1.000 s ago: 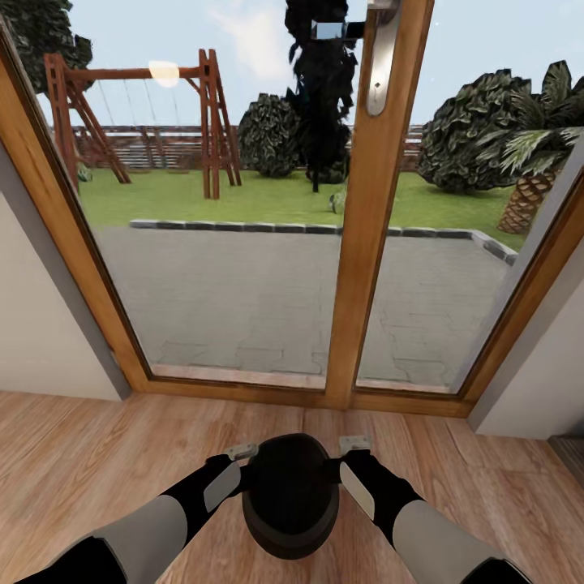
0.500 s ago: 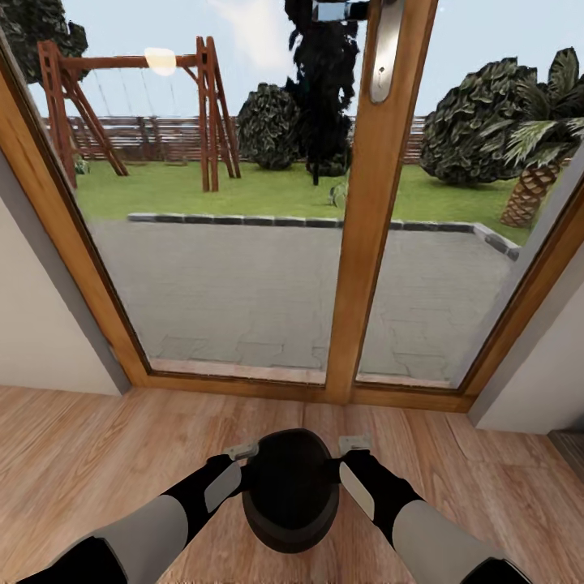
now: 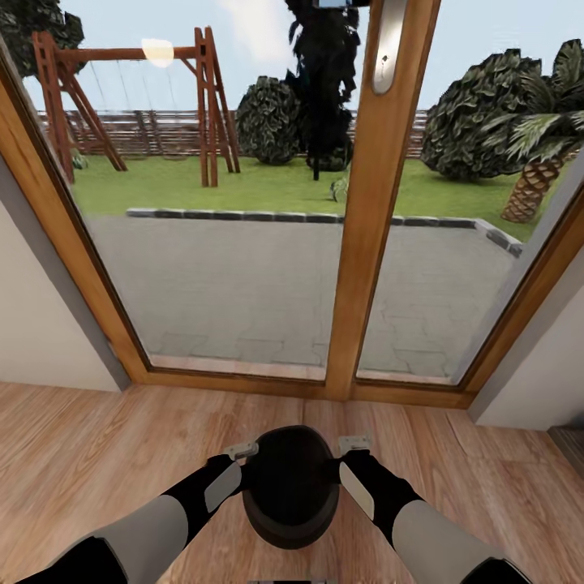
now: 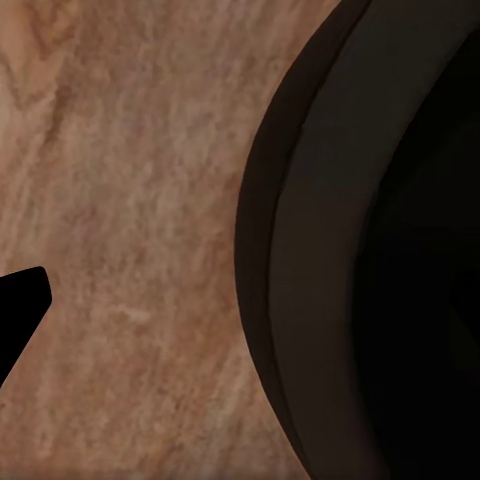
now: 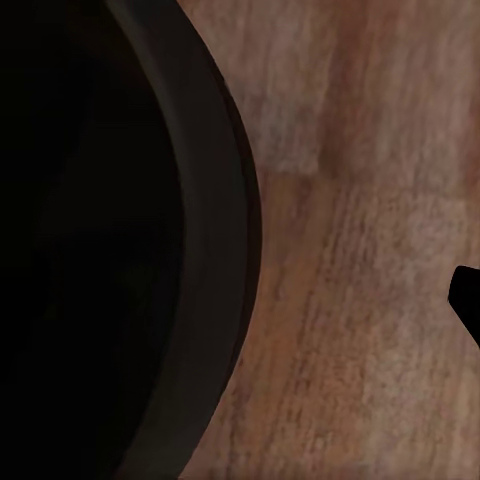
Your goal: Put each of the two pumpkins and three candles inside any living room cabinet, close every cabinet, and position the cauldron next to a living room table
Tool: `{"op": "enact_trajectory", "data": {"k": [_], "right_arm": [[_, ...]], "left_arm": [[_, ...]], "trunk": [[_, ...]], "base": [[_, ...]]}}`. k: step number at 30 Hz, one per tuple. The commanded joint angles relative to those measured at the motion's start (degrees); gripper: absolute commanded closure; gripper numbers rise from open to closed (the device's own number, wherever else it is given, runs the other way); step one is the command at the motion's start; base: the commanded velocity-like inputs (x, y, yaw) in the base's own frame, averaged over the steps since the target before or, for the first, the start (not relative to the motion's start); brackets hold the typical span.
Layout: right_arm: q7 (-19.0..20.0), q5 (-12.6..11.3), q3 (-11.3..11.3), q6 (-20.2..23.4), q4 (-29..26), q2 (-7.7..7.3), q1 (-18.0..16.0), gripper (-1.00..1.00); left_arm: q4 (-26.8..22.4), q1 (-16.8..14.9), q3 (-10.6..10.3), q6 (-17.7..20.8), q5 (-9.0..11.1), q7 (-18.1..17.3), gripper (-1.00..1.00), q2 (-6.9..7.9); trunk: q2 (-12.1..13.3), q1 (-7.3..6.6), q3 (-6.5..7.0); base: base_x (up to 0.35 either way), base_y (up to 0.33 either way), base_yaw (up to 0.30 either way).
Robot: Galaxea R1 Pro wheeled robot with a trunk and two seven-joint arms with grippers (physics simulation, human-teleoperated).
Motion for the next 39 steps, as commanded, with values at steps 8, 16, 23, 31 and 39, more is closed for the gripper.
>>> {"op": "enact_trajectory", "data": {"k": [8,16,23,31,39], "right_arm": [[-0.51,-0.59,0.46,0.2,-0.09,-0.08,-0.04,-1.0],[-0.51,-0.59,0.46,0.2,-0.09,-0.11,-0.04,-1.0],[-0.51,-0.59,0.46,0.14,-0.09,-0.09,-0.04,-1.0],[-0.35,-0.43,0.46,0.12,1.44,-0.05,-0.04,-1.0],[-0.36,-0.38,0.46,0.08,1.63,-0.05,-0.04,-1.0]], "left_arm": [[-0.13,-0.04,-0.44,0.13,0.53,0.39,-1.0,0.03],[-0.11,-0.04,-0.44,0.13,0.61,0.31,-1.0,0.03],[-0.13,-0.04,-0.44,0.13,0.6,0.3,-1.0,0.03],[-0.19,-0.04,-0.44,0.13,0.62,0.33,-1.0,0.03],[-0.19,-0.04,-0.44,0.13,0.61,0.32,-1.0,0.03]], "trunk": [[-0.08,0.09,-0.94],[-0.09,0.11,-1.16],[-0.09,0.11,-1.16],[-0.09,0.11,-1.16],[-0.09,0.11,-1.16]], "base": [[0.0,0.0,0.0],[0.0,0.0,0.0],[0.0,0.0,0.0],[0.0,0.0,0.0],[0.0,0.0,0.0]]}}
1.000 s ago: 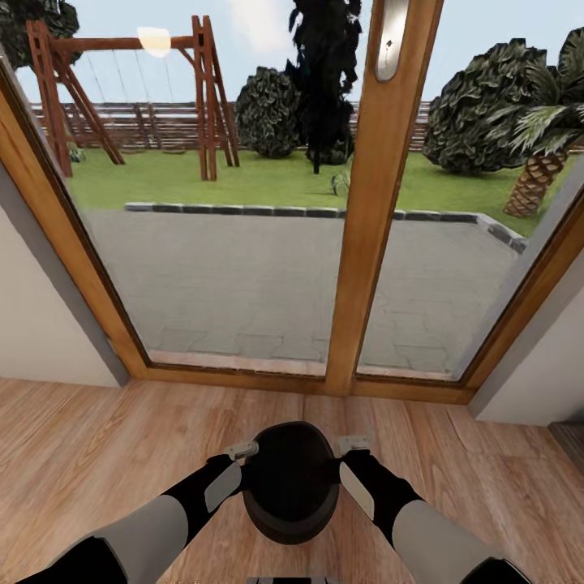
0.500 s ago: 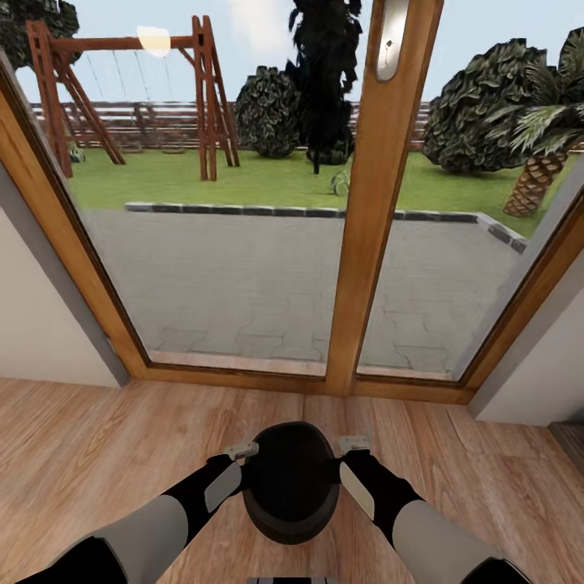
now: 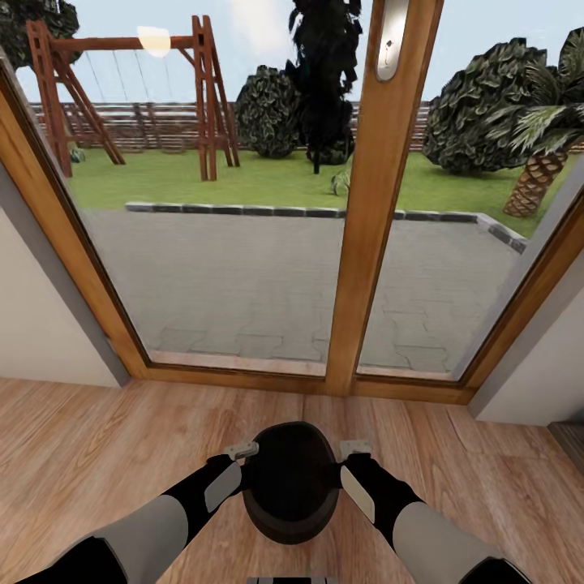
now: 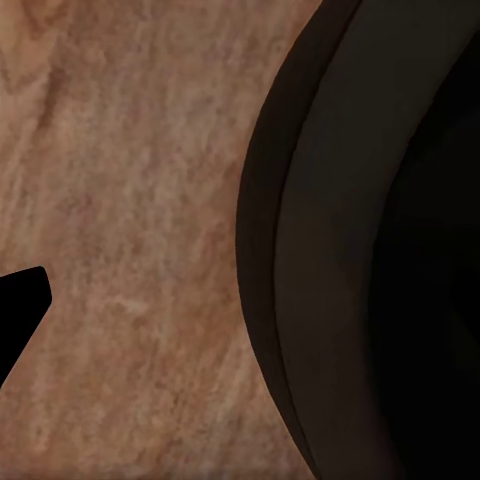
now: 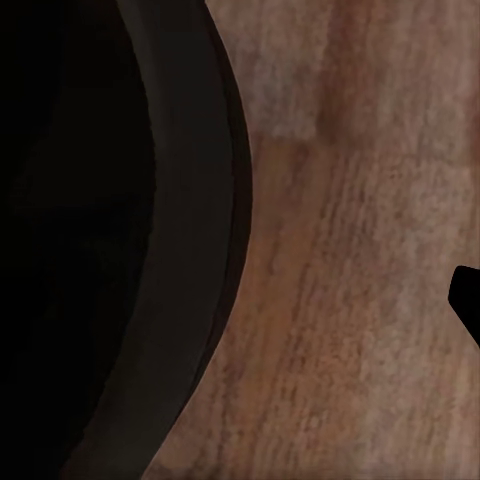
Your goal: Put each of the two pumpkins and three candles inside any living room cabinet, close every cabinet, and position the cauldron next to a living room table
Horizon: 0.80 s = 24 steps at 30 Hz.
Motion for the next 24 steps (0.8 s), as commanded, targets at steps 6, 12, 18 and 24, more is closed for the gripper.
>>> {"op": "enact_trajectory", "data": {"k": [6,12,18,24], "right_arm": [[-0.5,-0.55,0.55,0.16,-0.06,-0.04,-0.03,-1.0],[-0.51,-0.55,0.56,0.15,-0.07,-0.04,-0.03,-1.0],[-0.49,-0.55,0.56,0.15,-0.13,-0.04,-0.03,-1.0],[-0.48,-0.55,0.56,0.15,-0.15,-0.04,-0.03,-1.0]], "left_arm": [[-0.11,-0.04,-0.43,0.14,0.45,0.4,-1.0,0.04],[-0.11,-0.04,-0.48,0.14,0.45,0.45,-1.0,0.04],[-0.11,-0.04,-0.52,0.14,0.46,0.47,-1.0,0.04],[-0.11,-0.04,-0.52,0.14,0.46,0.46,-1.0,0.04]], "trunk": [[-0.02,-0.01,-0.05],[-0.02,-0.01,-0.05],[-0.02,-0.01,-0.05],[-0.06,0.07,-0.71]], "base": [[0.0,0.0,0.0],[0.0,0.0,0.0],[0.0,0.0,0.0],[0.0,0.0,0.0]]}}
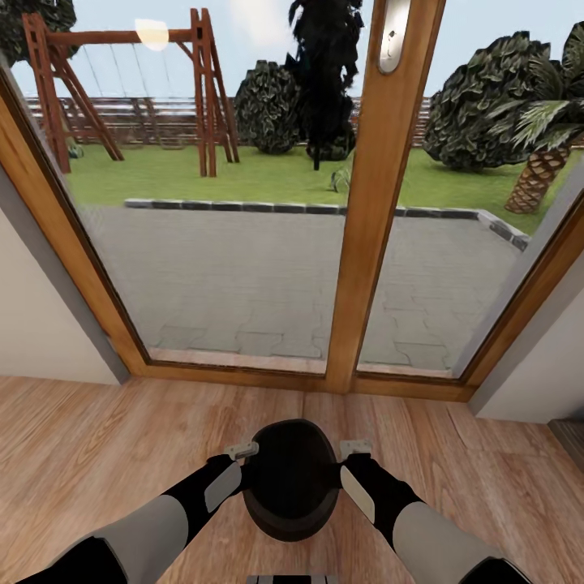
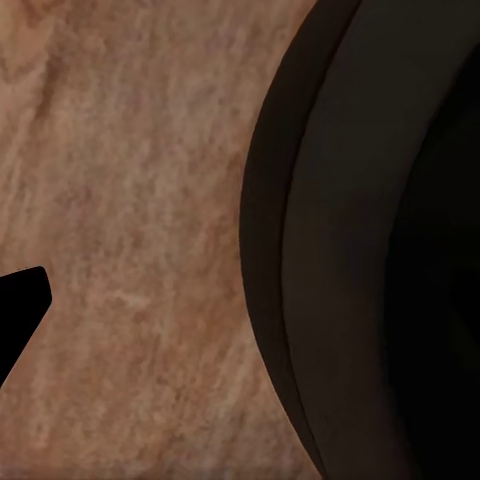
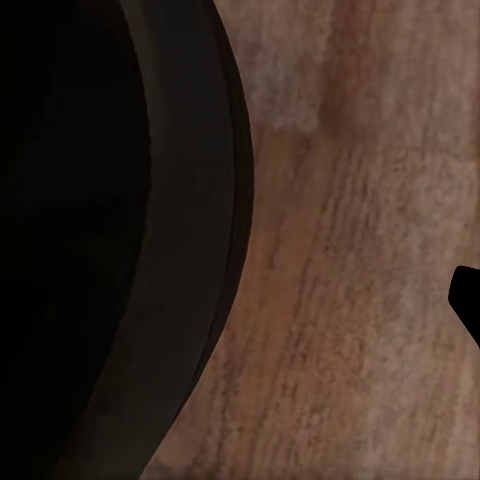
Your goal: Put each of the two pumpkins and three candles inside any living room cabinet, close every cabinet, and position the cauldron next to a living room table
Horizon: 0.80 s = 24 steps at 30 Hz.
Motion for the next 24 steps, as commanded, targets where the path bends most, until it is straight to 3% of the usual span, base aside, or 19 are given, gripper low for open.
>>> {"op": "enact_trajectory", "data": {"k": [1,24], "right_arm": [[-0.51,-0.6,0.47,0.21,-0.1,-0.05,-0.03,-1.0],[-0.49,-0.6,0.47,0.21,-0.1,-0.05,-0.03,-1.0]], "left_arm": [[-0.11,-0.04,-0.43,0.14,0.46,0.39,-1.0,0.04],[-0.04,-0.04,-0.35,0.11,0.57,0.19,-1.0,0.2]], "trunk": [[-0.02,-0.01,-0.05],[-0.02,-0.01,-0.05]], "base": [[0.0,0.0,0.0],[0.012,0.0,0.0]]}}
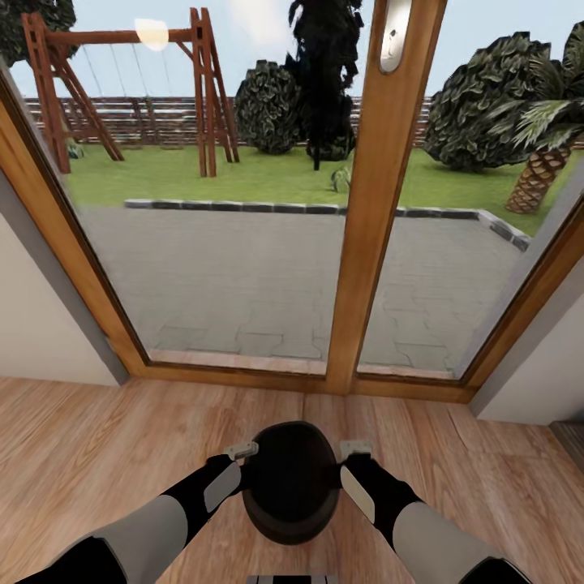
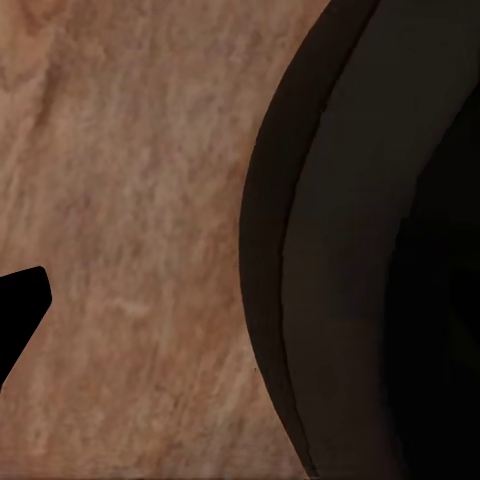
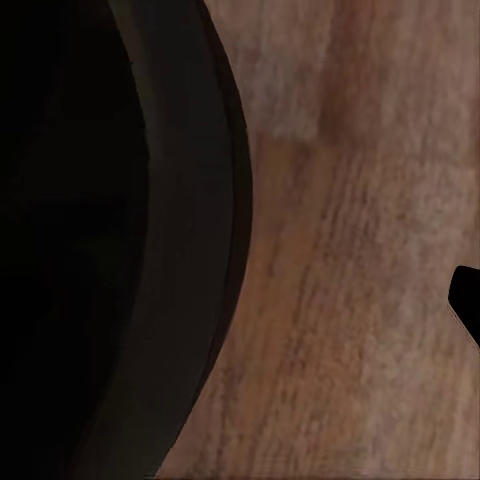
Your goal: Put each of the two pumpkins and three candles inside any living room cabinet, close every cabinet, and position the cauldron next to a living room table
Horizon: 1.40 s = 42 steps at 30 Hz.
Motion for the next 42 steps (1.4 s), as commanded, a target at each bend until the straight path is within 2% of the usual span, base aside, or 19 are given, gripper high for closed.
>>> {"op": "enact_trajectory", "data": {"k": [1,42], "right_arm": [[-0.5,-0.6,0.47,0.21,-0.09,-0.04,-0.03,-1.0],[-0.58,-0.67,0.42,0.12,-0.16,-0.04,-0.03,-1.0]], "left_arm": [[-0.11,-0.04,-0.43,0.14,0.48,0.42,-1.0,0.05],[-0.1,-0.04,-0.38,0.16,0.43,0.38,-1.0,0.14]], "trunk": [[-0.02,0.01,-0.05],[-0.02,0.01,-0.05]], "base": [[0.138,0.0,0.0],[0.016,0.0,0.0]]}}
